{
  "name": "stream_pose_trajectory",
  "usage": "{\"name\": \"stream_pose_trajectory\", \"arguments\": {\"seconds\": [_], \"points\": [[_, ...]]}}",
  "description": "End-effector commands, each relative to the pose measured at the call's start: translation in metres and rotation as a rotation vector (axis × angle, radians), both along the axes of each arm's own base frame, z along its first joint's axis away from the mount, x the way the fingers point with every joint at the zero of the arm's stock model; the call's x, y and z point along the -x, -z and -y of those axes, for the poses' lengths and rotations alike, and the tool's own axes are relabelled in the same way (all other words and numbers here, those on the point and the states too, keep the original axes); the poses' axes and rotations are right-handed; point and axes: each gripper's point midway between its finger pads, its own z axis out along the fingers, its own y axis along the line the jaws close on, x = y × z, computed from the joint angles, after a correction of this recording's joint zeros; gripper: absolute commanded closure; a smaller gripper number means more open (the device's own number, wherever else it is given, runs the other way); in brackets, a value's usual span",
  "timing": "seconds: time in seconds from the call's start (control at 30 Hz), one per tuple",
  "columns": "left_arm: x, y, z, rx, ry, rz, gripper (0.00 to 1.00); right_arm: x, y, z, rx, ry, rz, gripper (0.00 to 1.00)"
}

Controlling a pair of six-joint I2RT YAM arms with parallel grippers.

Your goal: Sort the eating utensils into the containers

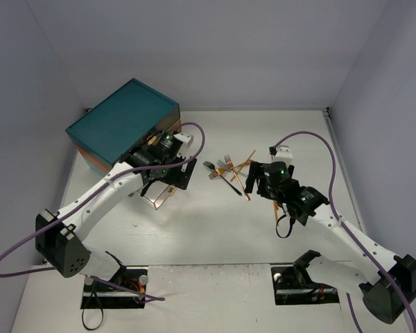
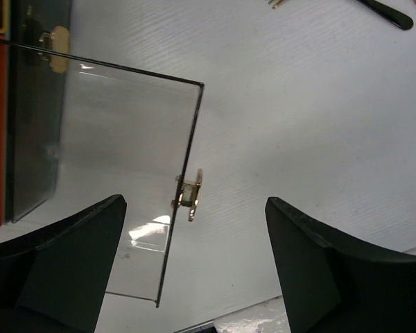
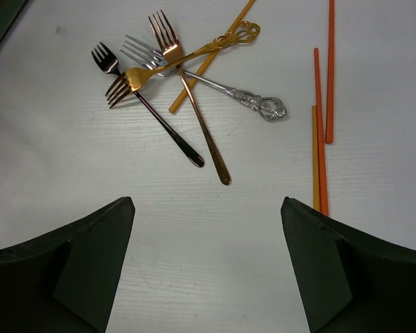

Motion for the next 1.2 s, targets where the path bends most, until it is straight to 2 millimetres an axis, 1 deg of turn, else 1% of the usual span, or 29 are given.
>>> {"name": "stream_pose_trajectory", "arguments": {"seconds": [0.0, 0.2, 0.27, 0.37, 0.5, 0.6, 0.67, 0.8, 0.9, 1.0, 1.03, 1.07, 1.17], "points": [[0.007, 0.008, 0.020, 0.073, 0.045, -0.066, 0.20, -0.010, -0.027, -0.007, -0.071, 0.012, 0.067, 0.16], [0.018, 0.018, 0.037, 0.115, 0.058, -0.133, 0.20, -0.008, -0.018, -0.005, -0.068, 0.024, 0.048, 0.16], [0.021, 0.019, 0.042, 0.132, 0.068, -0.152, 0.20, -0.008, -0.015, -0.004, -0.070, 0.035, 0.041, 0.16], [0.025, 0.016, 0.050, 0.161, 0.078, -0.166, 0.20, -0.008, -0.012, -0.004, -0.069, 0.042, 0.034, 0.16], [0.028, 0.007, 0.058, 0.214, 0.085, -0.169, 0.20, -0.008, -0.008, -0.003, -0.061, 0.046, 0.026, 0.16], [0.032, 0.001, 0.061, 0.241, 0.091, -0.173, 0.20, -0.009, -0.008, -0.003, -0.061, 0.050, 0.027, 0.16], [0.030, -0.003, 0.060, 0.240, 0.094, -0.155, 0.20, -0.009, -0.006, -0.003, -0.055, 0.047, 0.018, 0.16], [0.023, -0.011, 0.052, 0.214, 0.079, -0.098, 0.20, -0.012, -0.004, -0.008, -0.035, 0.015, 0.007, 0.17], [0.014, -0.025, 0.045, 0.188, 0.062, -0.036, 0.20, -0.019, -0.010, -0.012, 0.001, -0.020, 0.017, 0.22], [0.002, -0.049, 0.035, 0.166, 0.046, 0.050, 0.20, -0.030, -0.014, -0.017, 0.071, -0.075, 0.023, 0.27], [0.002, -0.050, 0.035, 0.165, 0.046, 0.054, 0.20, -0.034, -0.015, -0.019, 0.076, -0.078, 0.020, 0.27], [-0.003, -0.064, 0.030, 0.159, 0.042, 0.101, 0.20, -0.042, -0.014, -0.024, 0.124, -0.122, 0.016, 0.29], [-0.013, -0.093, 0.012, 0.135, 0.005, 0.216, 0.20, -0.057, 0.000, -0.031, 0.261, -0.235, -0.007, 0.33]]}}
